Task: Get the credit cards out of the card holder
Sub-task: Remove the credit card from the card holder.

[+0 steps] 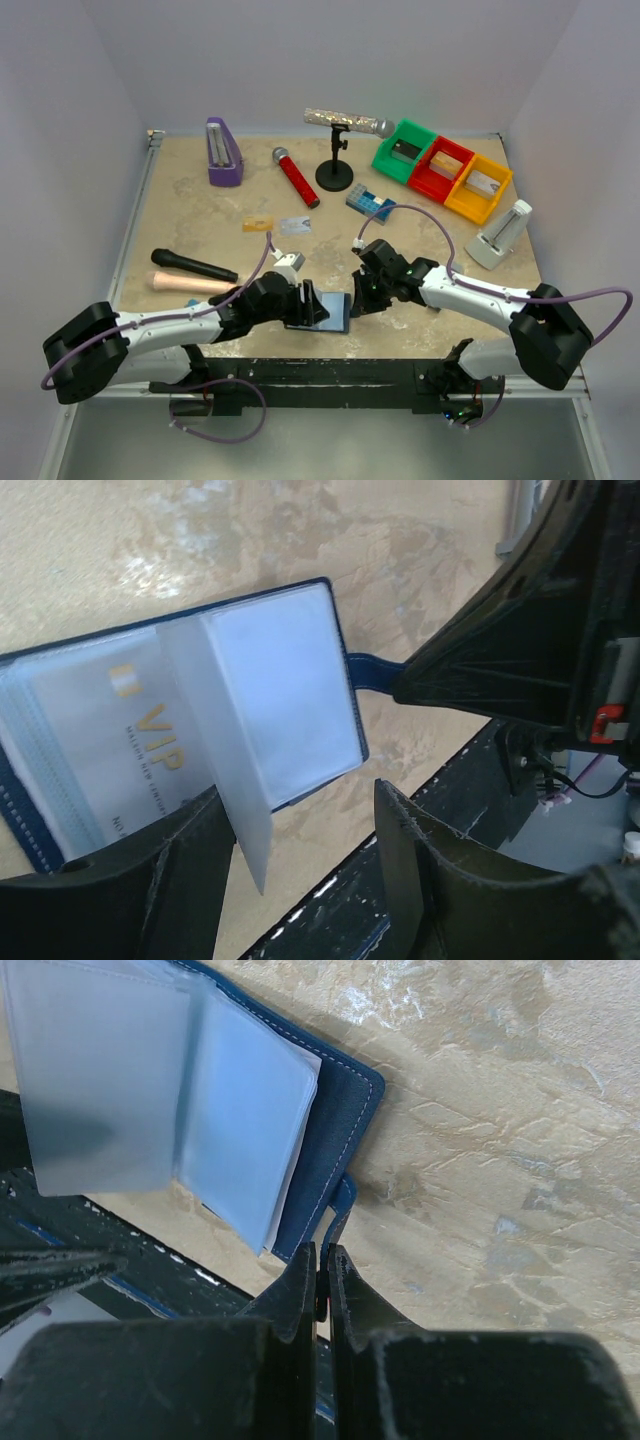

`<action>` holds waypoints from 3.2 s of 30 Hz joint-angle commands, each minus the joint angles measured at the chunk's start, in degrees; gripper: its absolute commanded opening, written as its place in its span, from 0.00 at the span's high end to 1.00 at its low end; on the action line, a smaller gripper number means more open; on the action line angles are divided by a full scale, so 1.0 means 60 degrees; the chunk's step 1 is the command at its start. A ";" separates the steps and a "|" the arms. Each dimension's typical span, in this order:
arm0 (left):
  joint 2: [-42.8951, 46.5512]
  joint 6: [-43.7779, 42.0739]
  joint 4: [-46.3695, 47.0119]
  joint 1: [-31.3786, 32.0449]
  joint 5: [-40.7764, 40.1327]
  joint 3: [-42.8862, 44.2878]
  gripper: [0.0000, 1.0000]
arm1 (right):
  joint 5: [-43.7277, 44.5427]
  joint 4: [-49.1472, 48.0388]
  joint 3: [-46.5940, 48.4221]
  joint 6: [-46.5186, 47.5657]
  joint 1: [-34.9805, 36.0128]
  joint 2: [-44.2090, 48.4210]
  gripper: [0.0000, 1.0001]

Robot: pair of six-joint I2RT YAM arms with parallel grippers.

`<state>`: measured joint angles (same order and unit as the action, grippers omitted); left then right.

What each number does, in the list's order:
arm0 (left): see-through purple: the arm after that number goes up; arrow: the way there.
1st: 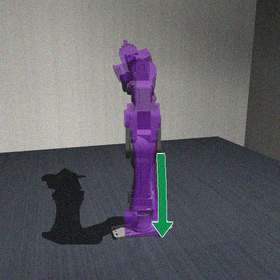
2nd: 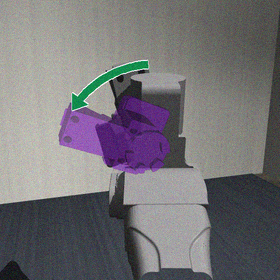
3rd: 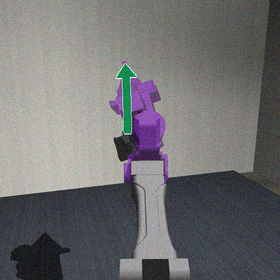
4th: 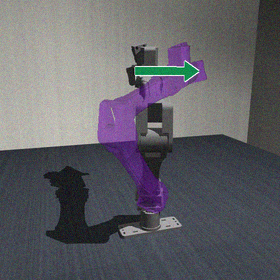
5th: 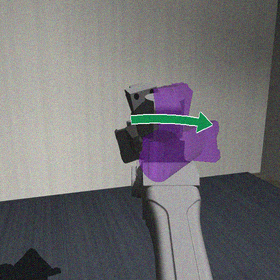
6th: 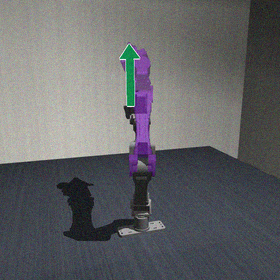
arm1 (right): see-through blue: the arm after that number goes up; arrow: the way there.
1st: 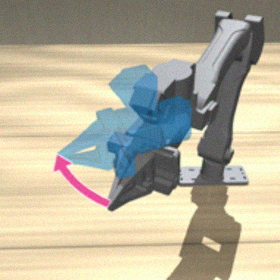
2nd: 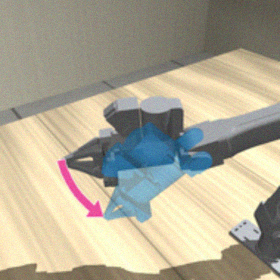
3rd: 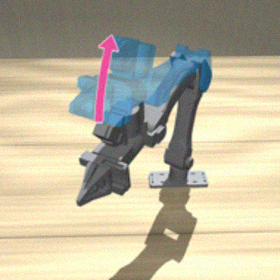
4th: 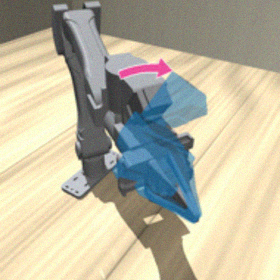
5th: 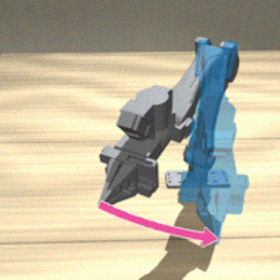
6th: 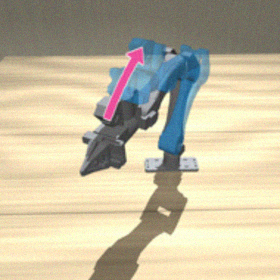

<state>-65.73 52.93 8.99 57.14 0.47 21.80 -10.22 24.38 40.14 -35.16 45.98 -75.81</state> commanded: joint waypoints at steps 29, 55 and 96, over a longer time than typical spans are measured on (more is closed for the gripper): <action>-0.0355 -0.1086 0.0290 -0.0280 0.1387 0.1801 0.38 | 0.2771 0.2966 0.0692 -0.0161 0.0028 0.3492 0.39; 0.2534 -0.0765 -0.2013 -0.2302 -0.0576 -0.0571 0.67 | -0.1182 -0.3475 0.1045 -0.2210 0.1126 -0.0590 0.65; 0.1083 -0.0193 0.1401 -0.2229 0.0684 -0.2110 0.72 | -0.1388 -0.5836 -0.0406 -0.3325 0.0995 -0.2643 0.59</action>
<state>-58.72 50.61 14.17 43.57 4.29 9.96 -17.78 -7.88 38.02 -54.43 52.23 -90.78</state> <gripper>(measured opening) 0.281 0.411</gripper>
